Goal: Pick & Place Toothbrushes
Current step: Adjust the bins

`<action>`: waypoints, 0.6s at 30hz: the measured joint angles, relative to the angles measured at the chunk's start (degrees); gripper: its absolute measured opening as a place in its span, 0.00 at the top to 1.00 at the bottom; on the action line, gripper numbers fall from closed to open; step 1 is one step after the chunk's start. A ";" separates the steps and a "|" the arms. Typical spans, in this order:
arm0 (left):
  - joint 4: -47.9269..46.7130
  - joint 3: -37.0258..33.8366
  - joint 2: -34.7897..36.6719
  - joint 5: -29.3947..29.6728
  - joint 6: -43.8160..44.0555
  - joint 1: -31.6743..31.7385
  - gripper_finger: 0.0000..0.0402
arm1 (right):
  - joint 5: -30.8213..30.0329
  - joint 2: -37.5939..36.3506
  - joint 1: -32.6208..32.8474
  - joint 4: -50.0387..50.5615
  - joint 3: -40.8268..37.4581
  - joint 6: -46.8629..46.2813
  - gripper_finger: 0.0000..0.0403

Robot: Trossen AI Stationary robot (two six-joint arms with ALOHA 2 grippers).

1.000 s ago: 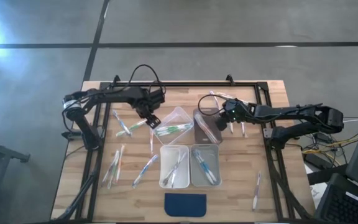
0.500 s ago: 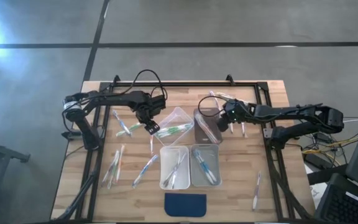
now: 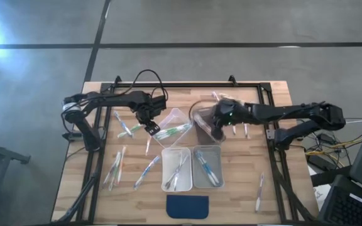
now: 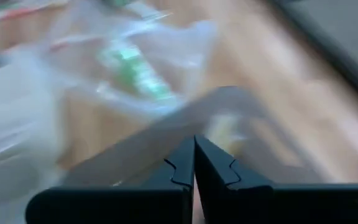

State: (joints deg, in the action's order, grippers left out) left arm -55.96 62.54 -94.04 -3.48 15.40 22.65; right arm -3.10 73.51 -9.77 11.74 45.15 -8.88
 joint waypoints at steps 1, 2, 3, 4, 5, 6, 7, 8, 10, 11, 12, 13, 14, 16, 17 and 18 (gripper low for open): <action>0.00 0.00 0.21 0.03 0.00 0.00 0.47 | 1.08 1.20 1.30 -0.08 0.54 0.36 0.98; 0.00 0.00 0.37 0.02 0.00 0.00 0.47 | 1.45 2.66 2.66 -0.12 1.05 0.51 0.98; -0.02 0.00 0.53 0.04 0.00 0.00 0.47 | 1.47 4.33 3.87 -0.10 1.71 0.63 0.98; -0.04 0.00 0.62 0.04 0.02 0.00 0.47 | 1.47 6.17 5.09 -0.12 2.49 1.08 0.98; -0.04 0.00 0.73 0.04 0.00 0.00 0.47 | 1.34 8.26 6.35 -0.22 3.53 1.95 0.98; -0.06 0.00 0.97 0.05 0.09 0.00 0.47 | 0.87 10.30 7.56 -0.26 4.89 3.22 0.98; -0.08 0.00 1.24 0.07 0.25 0.00 0.47 | -0.07 12.26 8.75 -0.17 6.42 4.74 0.98; -0.09 0.00 1.48 0.07 0.60 0.00 0.47 | -0.62 14.11 9.84 -0.06 8.05 6.10 0.98; -0.11 0.00 1.95 0.08 0.83 0.00 0.47 | -1.55 17.45 11.39 0.06 11.33 8.26 0.98; -0.11 0.00 2.20 0.08 0.83 0.00 0.47 | -1.65 18.96 11.99 0.12 12.93 9.21 0.98; -0.11 0.00 2.36 0.08 0.85 0.00 0.47 | -1.86 20.48 12.43 0.57 14.61 9.93 0.98; -0.21 0.00 2.50 0.08 0.94 0.00 0.47 | -2.56 21.85 12.69 1.44 16.23 10.55 0.98; -0.43 0.00 2.54 0.08 1.05 0.00 0.47 | -3.52 23.05 12.87 2.95 17.74 11.01 0.98; -0.60 0.00 2.54 0.08 1.07 -0.01 0.47 | -5.25 25.45 12.92 6.63 20.60 11.25 0.98; -0.55 0.00 2.54 0.08 1.07 -0.03 0.47 | -5.89 26.53 12.90 8.10 21.65 11.18 0.98; -0.61 0.00 2.54 0.08 1.08 -0.05 0.47 | -6.07 27.67 12.87 9.05 22.40 11.17 0.98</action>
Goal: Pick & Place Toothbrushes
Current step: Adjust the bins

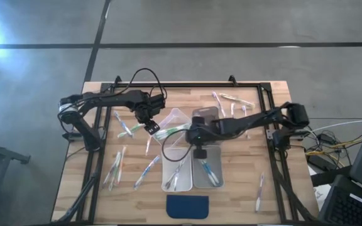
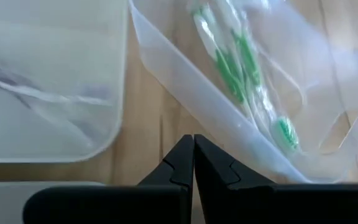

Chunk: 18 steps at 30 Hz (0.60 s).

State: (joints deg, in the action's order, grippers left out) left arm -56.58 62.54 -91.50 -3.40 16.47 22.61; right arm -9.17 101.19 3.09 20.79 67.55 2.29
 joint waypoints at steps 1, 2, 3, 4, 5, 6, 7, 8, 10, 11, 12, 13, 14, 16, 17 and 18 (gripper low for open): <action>0.03 0.00 0.00 0.00 0.01 -0.02 0.47 | -0.04 1.04 -0.11 0.10 0.62 0.08 0.98; 0.09 0.00 0.00 0.00 -0.01 -0.06 0.47 | -0.02 1.85 -0.11 0.00 1.14 0.48 0.98; 0.03 0.00 0.00 0.00 0.01 -0.12 0.47 | -0.06 2.63 -0.11 0.06 1.56 0.83 0.98; 0.08 0.00 0.00 0.00 0.00 -0.13 0.47 | -0.17 3.32 -0.12 0.08 2.09 1.19 0.98; 0.14 0.00 0.00 0.00 -0.01 -0.17 0.47 | -0.52 3.80 -0.28 -0.08 2.56 1.65 0.98; 0.13 0.00 0.00 0.00 0.00 -0.25 0.47 | -1.24 4.10 -0.36 -0.22 2.73 2.14 0.98; 0.16 0.00 0.00 -0.05 0.01 -0.33 0.47 | -1.93 4.39 -0.62 0.05 2.81 2.43 0.98; 0.20 0.00 0.00 -0.23 0.02 -0.40 0.47 | -2.65 4.70 -0.94 0.15 3.03 2.49 0.98; 0.26 0.00 0.00 -0.63 -0.01 -0.61 0.47 | -2.93 4.79 -1.84 -0.06 3.21 2.66 0.98; 0.32 0.00 0.00 -0.86 -0.04 -0.61 0.47 | -3.05 4.75 -2.27 -0.12 3.15 2.83 0.98; 0.46 0.00 0.00 -1.28 -0.13 -0.61 0.47 | -3.09 4.72 -2.68 -0.58 3.14 2.86 0.98; 0.56 0.00 0.00 -1.71 -0.20 -0.68 0.47 | -3.09 4.69 -3.15 -0.77 3.14 2.87 0.98; 0.64 0.00 0.00 -1.98 -0.20 -0.72 0.47 | -3.07 4.63 -3.61 -0.65 3.10 2.90 0.98; 1.17 0.00 0.00 -2.17 -0.20 -0.76 0.47 | -3.02 4.63 -4.43 -0.65 3.06 3.36 0.98; 1.22 0.00 0.00 -2.52 -0.21 -0.76 0.47 | -3.04 4.65 -4.84 -0.84 3.06 3.73 0.98; 1.41 0.00 0.00 -3.04 -0.23 -0.76 0.47 | -3.03 4.65 -5.23 -0.93 3.06 3.99 0.98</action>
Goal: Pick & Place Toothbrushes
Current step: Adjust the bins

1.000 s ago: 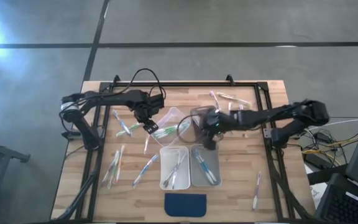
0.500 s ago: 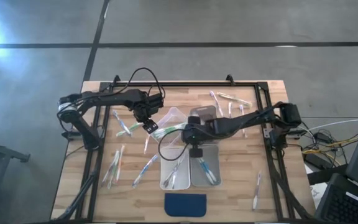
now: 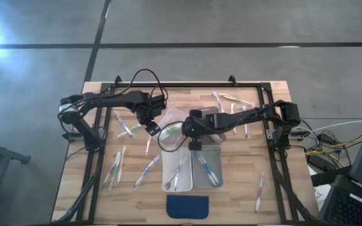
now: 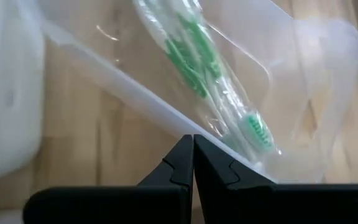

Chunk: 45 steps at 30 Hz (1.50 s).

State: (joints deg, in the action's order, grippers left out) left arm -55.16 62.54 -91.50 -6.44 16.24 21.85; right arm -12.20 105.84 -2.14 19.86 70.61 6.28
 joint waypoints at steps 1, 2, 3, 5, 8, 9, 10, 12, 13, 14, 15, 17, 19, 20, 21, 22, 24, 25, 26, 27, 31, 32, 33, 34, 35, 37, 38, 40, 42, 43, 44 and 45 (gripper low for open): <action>0.43 0.00 0.00 -0.50 -0.04 -0.03 0.47 | 0.00 0.00 -0.39 -0.09 0.00 0.19 0.98; 0.81 0.00 0.00 -0.93 -0.06 -0.09 0.47 | -0.02 0.04 -0.71 -0.36 -0.02 0.40 0.98; 1.05 0.00 0.00 -1.65 -0.15 -0.07 0.47 | -0.05 0.09 -1.00 -0.69 -0.07 0.66 0.98; 1.53 0.00 0.00 -3.06 -0.58 -0.17 0.47 | -0.19 0.09 -1.46 -1.24 -0.13 1.25 0.98; 3.39 0.00 0.00 -5.37 -1.35 -0.25 0.47 | -1.66 -0.05 -2.02 -2.27 -0.13 1.89 0.98; 4.28 0.00 0.00 -6.19 -1.60 -0.26 0.47 | -1.73 -0.22 -2.17 -2.20 -0.13 1.94 0.98; 5.16 0.00 0.00 -7.23 -1.84 -0.26 0.47 | -1.90 -0.59 -2.21 -1.90 -0.13 2.15 0.98; 7.02 0.00 0.00 -9.59 -2.68 -0.26 0.47 | -3.92 -1.89 -2.21 -0.08 -0.15 2.41 0.98; 7.82 0.00 0.00 -10.11 -2.92 -0.26 0.47 | -5.18 -2.91 -2.19 0.70 -0.12 2.39 0.98; 8.19 0.01 0.00 -10.28 -3.07 -0.26 0.47 | -6.19 -4.20 -2.16 2.14 -0.09 2.24 0.98; 8.00 0.17 0.00 -10.40 -3.33 -0.26 0.47 | -7.18 -5.65 -2.16 3.89 -0.09 1.91 0.98; 7.29 0.70 0.04 -9.87 -4.33 -0.26 0.47 | -9.36 -9.00 -2.35 7.46 -0.09 0.59 0.98; 6.43 1.58 0.40 -7.36 -4.47 -0.26 0.47 | -11.62 -12.54 -3.21 13.12 -0.32 -1.65 0.98; 5.56 2.22 0.75 -5.47 -4.55 -0.26 0.47 | -12.40 -14.34 -3.79 15.84 -0.51 -2.96 0.98; 4.45 2.95 1.06 -3.25 -4.60 -0.26 0.47 | -12.93 -16.01 -4.46 18.01 -0.89 -4.32 0.98; 3.39 3.69 1.63 -1.63 -4.54 -0.24 0.47 | -13.44 -17.87 -5.16 20.06 -1.52 -5.49 0.98; 1.01 4.92 2.57 2.48 -4.32 -0.20 0.47 | -13.55 -21.56 -6.57 22.19 -3.42 -7.35 0.98; 0.17 5.24 3.20 5.16 -3.82 -0.20 0.47 | -13.49 -23.71 -7.31 22.40 -4.75 -8.13 0.98; -0.53 5.39 3.90 7.85 -3.09 -0.20 0.47 | -13.32 -25.57 -8.11 22.83 -6.36 -9.01 0.98; -1.30 5.46 4.45 10.54 -2.29 -0.16 0.47 | -12.78 -27.39 -8.89 22.84 -8.10 -9.84 0.98; -2.85 4.17 5.33 15.31 -0.03 0.38 0.47 | -8.86 -33.53 -12.00 20.48 -16.62 -12.25 0.98; -2.58 3.59 5.29 15.56 0.16 0.50 0.47 | -8.73 -34.69 -12.46 19.18 -18.86 -12.34 0.98; -2.29 3.22 4.99 15.75 0.24 0.59 0.47 | -8.54 -35.59 -12.80 17.86 -21.21 -12.35 0.98; -1.72 2.82 4.60 16.44 0.24 0.72 0.47 | -8.14 -36.23 -13.07 16.27 -23.34 -12.36 0.98; -1.35 2.47 4.11 17.37 0.24 0.90 0.47 | -7.48 -36.66 -13.41 14.33 -25.30 -12.34 0.98; -0.27 1.71 2.96 18.11 0.23 1.33 0.47 | -6.63 -37.08 -13.90 10.93 -28.75 -12.38 0.98; 0.67 1.43 2.48 18.16 0.19 1.64 0.47 | -6.65 -37.16 -14.08 9.30 -30.13 -12.40 0.98; 2.73 0.90 1.64 18.23 0.11 2.26 0.47 | -6.74 -37.14 -14.25 6.82 -32.28 -12.43 0.98; 3.74 0.35 0.88 18.17 0.10 2.99 0.47 | -6.61 -37.11 -14.54 6.01 -33.86 -12.93 0.98; 4.09 0.05 0.47 18.09 0.07 3.25 0.47 | -6.65 -37.09 -14.75 5.62 -34.52 -13.25 0.98; 4.35 -0.18 0.20 17.99 0.07 3.58 0.47 | -6.68 -37.09 -14.87 5.23 -35.08 -13.62 0.98; 4.80 -0.43 0.04 17.93 0.07 3.84 0.47 | -6.79 -37.09 -14.90 4.96 -35.52 -13.74 0.98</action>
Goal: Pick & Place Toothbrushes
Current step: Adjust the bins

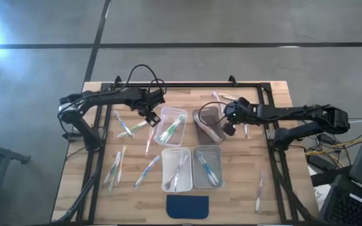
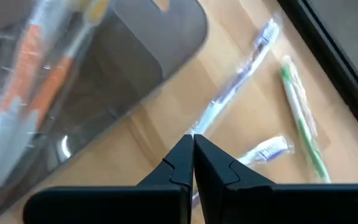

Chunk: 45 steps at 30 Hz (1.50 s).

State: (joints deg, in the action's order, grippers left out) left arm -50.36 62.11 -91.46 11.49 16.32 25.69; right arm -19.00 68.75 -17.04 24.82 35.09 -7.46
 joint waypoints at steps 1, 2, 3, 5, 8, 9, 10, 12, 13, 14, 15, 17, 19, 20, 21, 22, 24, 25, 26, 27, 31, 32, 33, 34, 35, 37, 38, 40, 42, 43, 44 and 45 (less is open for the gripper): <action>0.49 -0.23 -0.20 -0.18 0.00 0.10 0.47 | -0.01 0.00 0.02 -0.17 -0.39 -0.21 0.98; 1.27 -0.40 -0.44 -0.61 -0.05 0.13 0.47 | 0.05 0.00 0.07 -0.34 -0.77 -0.54 0.98; 2.39 -0.62 -0.56 -1.23 -0.14 0.14 0.47 | 0.26 0.00 0.16 -0.72 -1.17 -1.06 0.98; 4.52 -1.25 -0.65 -2.17 -0.35 0.07 0.47 | 1.30 0.00 0.14 -2.97 -2.36 -1.78 0.98; 8.37 -2.52 -0.66 -4.29 -0.14 0.03 0.47 | 3.16 0.00 0.13 -7.72 -4.84 -2.51 0.98; 8.42 -2.90 -0.89 -4.67 -0.12 0.03 0.47 | 3.88 0.02 0.17 -9.11 -5.60 -2.70 0.98; 8.72 -3.26 -1.07 -4.80 -0.12 0.03 0.47 | 4.19 0.02 0.22 -10.17 -6.24 -2.83 0.98; 9.28 -3.58 -1.60 -5.01 0.00 0.05 0.47 | 4.87 0.03 0.20 -11.29 -7.23 -3.64 0.98; 9.50 -3.73 -1.75 -5.58 0.13 0.06 0.47 | 5.55 0.04 0.15 -11.67 -7.53 -4.08 0.98; 10.20 -3.92 -1.79 -6.77 0.13 0.07 0.47 | 6.32 0.09 0.23 -12.09 -7.70 -4.26 0.98; 11.25 -4.11 -1.85 -8.17 0.13 0.07 0.47 | 7.10 0.09 0.42 -12.48 -7.76 -4.52 0.98; 12.93 -4.30 -2.02 -10.43 0.02 -0.11 0.47 | 7.38 0.09 1.22 -13.05 -7.78 -4.61 0.98; 13.76 -4.31 -2.03 -11.17 0.00 -0.41 0.47 | 7.53 0.09 2.03 -13.20 -7.54 -4.62 0.98; 14.22 -4.31 -2.03 -11.61 0.00 -0.53 0.47 | 7.57 0.09 2.52 -13.32 -7.28 -4.61 0.98; 14.59 -4.29 -2.03 -12.29 0.00 -0.64 0.47 | 7.72 0.09 2.90 -13.45 -6.99 -4.61 0.98; 14.72 -4.29 -2.03 -12.71 -0.05 -0.76 0.47 | 8.20 0.09 3.23 -13.47 -6.73 -4.61 0.98; 15.35 -4.29 -2.03 -14.06 -0.03 -1.04 0.47 | 9.06 0.09 3.86 -13.45 -6.32 -4.63 0.98; 15.84 -4.28 -2.03 -14.76 -0.04 -1.23 0.47 | 9.11 0.09 4.22 -13.45 -6.10 -4.63 0.98; 15.99 -4.24 -2.03 -15.39 -0.04 -1.47 0.47 | 9.19 0.09 4.54 -13.47 -5.89 -4.63 0.98; 15.95 -4.24 -2.03 -15.61 -0.04 -1.67 0.47 | 9.20 0.09 4.84 -13.47 -5.73 -4.70 0.98; 16.22 -4.24 -2.03 -17.81 -0.03 -2.50 0.47 | 9.87 0.09 5.94 -13.46 -5.40 -5.25 0.98; 16.42 -4.24 -2.03 -18.44 -0.04 -2.70 0.47 | 9.92 0.09 6.12 -13.42 -5.40 -5.25 0.98; 16.45 -4.20 -2.03 -18.96 -0.07 -2.91 0.47 | 9.89 0.09 6.31 -13.25 -5.40 -5.20 0.98; 16.38 -4.20 -2.03 -19.31 -0.15 -2.99 0.47 | 9.52 0.09 6.32 -13.08 -5.40 -5.04 0.98; 16.24 -4.20 -2.03 -19.39 -0.15 -3.03 0.47 | 8.48 0.03 6.32 -12.85 -5.40 -4.99 0.98; 15.56 -4.18 -2.03 -18.40 0.21 -3.01 0.47 | 5.74 -0.08 6.30 -11.81 -5.40 -5.06 0.98; 15.22 -4.18 -2.03 -17.79 0.31 -2.96 0.47 | 5.00 -0.09 6.28 -11.15 -5.40 -5.29 0.98; 14.69 -4.18 -2.03 -16.69 0.34 -2.92 0.47 | 4.57 -0.03 6.28 -9.99 -5.40 -5.76 0.98; 13.97 -4.18 -2.03 -16.60 0.35 -2.94 0.47 | 4.49 -0.02 6.43 -9.60 -5.47 -5.84 0.98; 13.43 -4.18 -2.03 -16.54 0.36 -2.96 0.47 | 4.47 -0.02 6.47 -9.57 -5.55 -5.93 0.98; 12.73 -4.18 -2.03 -16.51 0.54 -2.99 0.47 | 4.47 -0.02 6.54 -9.27 -5.57 -6.20 0.98; 12.24 -4.19 -2.03 -16.51 0.90 -2.99 0.47 | 4.51 -0.02 6.55 -8.71 -5.57 -6.70 0.98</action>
State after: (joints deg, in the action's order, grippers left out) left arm -38.12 57.92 -93.49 -5.02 17.22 22.70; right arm -14.49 68.73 -10.48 16.11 29.52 -14.16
